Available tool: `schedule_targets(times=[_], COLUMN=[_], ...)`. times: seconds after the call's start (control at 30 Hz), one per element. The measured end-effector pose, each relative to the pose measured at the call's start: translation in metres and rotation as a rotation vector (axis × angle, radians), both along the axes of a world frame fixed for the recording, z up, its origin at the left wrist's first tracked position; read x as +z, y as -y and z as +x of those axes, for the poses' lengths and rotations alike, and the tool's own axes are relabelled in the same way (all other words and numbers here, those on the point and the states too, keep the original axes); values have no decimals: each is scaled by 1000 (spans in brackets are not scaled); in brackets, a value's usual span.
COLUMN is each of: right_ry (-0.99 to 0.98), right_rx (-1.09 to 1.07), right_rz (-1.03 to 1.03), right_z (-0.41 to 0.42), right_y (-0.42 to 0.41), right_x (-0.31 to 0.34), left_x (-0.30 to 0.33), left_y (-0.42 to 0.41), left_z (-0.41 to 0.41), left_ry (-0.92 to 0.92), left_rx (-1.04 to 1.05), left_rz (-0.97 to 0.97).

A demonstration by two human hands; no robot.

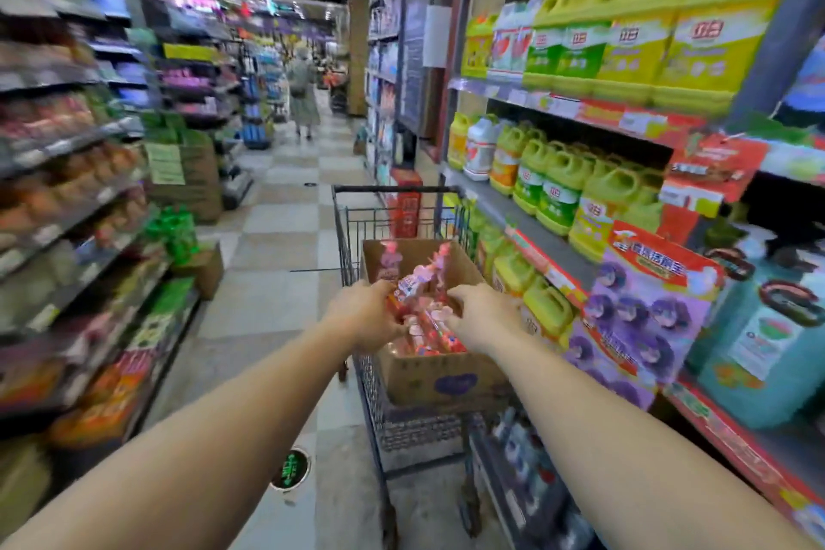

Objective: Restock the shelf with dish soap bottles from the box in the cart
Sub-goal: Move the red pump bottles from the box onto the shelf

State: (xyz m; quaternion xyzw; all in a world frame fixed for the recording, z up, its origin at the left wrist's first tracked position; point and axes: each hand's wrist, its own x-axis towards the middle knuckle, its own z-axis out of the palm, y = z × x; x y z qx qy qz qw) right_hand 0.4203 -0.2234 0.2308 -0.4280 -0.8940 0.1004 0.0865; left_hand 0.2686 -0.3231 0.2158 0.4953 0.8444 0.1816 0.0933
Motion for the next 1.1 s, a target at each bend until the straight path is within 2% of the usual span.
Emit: schedule_targets(times=[0.43,0.67,1.1], right_ry=[34,29,-103], right_rx=[28,26,-362], right_rz=[-179,-359,-637], right_z=[-94,-154,-281], right_y=[-209,-276,-394], right_x=[-58,-105,-204], left_x=[-40,-87,-195], left_y=[-164,-230,-385], left_z=[-91,-155,-288], left_ry=[273,444,544], left_rx=[147,199,65], left_rz=[-15,-44,-240])
